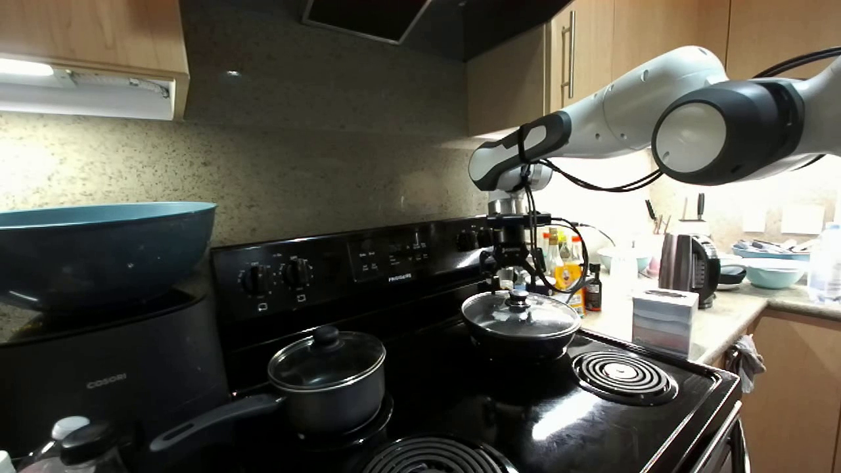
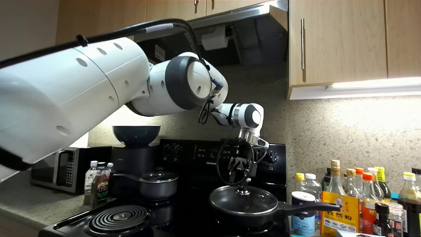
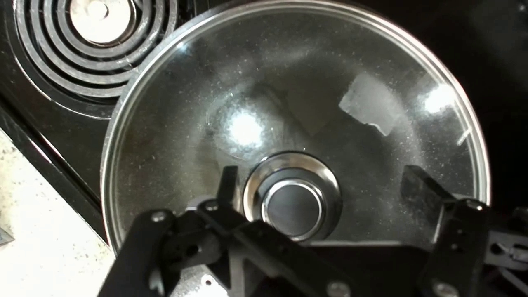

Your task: Cover the pan with the clear lid

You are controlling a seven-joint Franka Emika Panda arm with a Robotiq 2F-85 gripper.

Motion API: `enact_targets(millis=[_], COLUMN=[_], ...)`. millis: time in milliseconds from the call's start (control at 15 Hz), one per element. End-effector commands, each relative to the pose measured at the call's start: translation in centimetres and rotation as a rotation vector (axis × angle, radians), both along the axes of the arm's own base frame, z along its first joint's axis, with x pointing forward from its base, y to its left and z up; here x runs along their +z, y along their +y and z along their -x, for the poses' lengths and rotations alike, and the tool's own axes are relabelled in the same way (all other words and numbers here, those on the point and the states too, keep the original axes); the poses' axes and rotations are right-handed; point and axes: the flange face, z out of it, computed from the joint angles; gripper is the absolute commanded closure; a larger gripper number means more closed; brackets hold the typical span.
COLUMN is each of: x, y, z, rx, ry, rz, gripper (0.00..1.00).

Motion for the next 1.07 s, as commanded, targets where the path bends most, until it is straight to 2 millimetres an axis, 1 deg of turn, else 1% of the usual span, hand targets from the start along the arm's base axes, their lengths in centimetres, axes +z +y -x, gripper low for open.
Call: enact_targets(millis=[0,67,200,600,667,733,800,1000], x=[2.5,3.1,4.9,11.4,9.9,10.7,10.8,9.8], y=[0.9,1.1,1.8,3.7,3.2,3.4,3.4,3.2], z=[0.3,0.3,0.5,1.5,0.3,0.4,0.4,0.3], rx=[0.012,0.015,0.024,0.029,0.048,0.049,0.050,0.048], ry=[-0.021,-0.032,-0.062,-0.158,-0.139,-0.150,-0.152,-0.139], rz=[0.028,0.031,0.042,0.089,0.058,0.060,0.060,0.058], gripper=[0.00,0.00,0.00,0.00,0.00,0.00,0.00,0.00])
